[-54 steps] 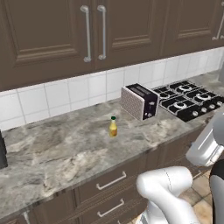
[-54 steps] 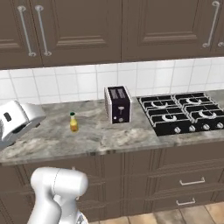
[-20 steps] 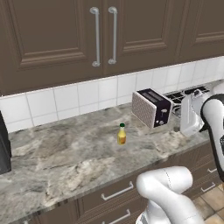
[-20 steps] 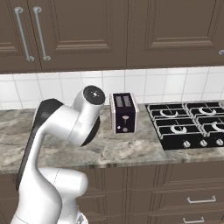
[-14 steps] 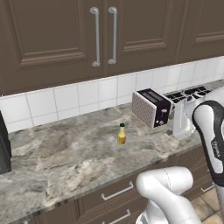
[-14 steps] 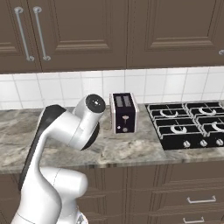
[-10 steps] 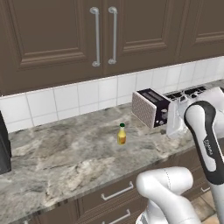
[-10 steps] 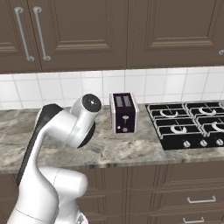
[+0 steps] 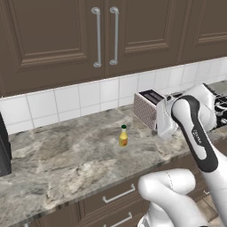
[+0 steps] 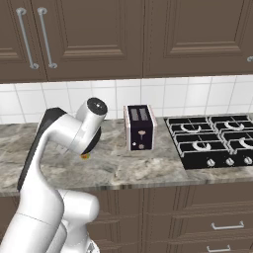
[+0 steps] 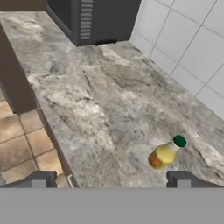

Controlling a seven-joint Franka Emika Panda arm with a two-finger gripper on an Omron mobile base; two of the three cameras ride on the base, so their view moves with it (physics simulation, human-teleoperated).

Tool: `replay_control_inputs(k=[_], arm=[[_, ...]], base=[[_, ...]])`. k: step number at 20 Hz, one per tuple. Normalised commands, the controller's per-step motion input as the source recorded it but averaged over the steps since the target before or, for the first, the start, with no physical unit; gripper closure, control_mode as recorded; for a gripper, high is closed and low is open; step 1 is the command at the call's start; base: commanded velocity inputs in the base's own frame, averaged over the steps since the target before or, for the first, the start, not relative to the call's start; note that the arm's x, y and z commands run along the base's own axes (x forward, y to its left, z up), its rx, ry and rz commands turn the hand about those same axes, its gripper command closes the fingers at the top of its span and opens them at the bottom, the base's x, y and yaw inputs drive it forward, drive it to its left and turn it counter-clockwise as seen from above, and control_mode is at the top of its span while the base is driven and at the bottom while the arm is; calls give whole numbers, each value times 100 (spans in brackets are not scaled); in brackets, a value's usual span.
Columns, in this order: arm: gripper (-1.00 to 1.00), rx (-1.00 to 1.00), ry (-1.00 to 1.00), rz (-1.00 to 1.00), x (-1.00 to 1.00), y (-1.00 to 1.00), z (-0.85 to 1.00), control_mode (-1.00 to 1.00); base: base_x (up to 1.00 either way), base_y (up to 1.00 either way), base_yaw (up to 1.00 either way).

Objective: Place the mustard and ketchup from the counter to the top shelf of the fridge. If the existing items in the fridge are on the top shelf, move them to other shelves.

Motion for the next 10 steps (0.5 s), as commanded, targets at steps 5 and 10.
replay_control_inputs(k=[5,10], arm=[[-100,-1,4,12,30,0,-26,-100],[-100,0,2,8,5,0,-11,-100]], base=[[0,0,0],[0,0,0]])
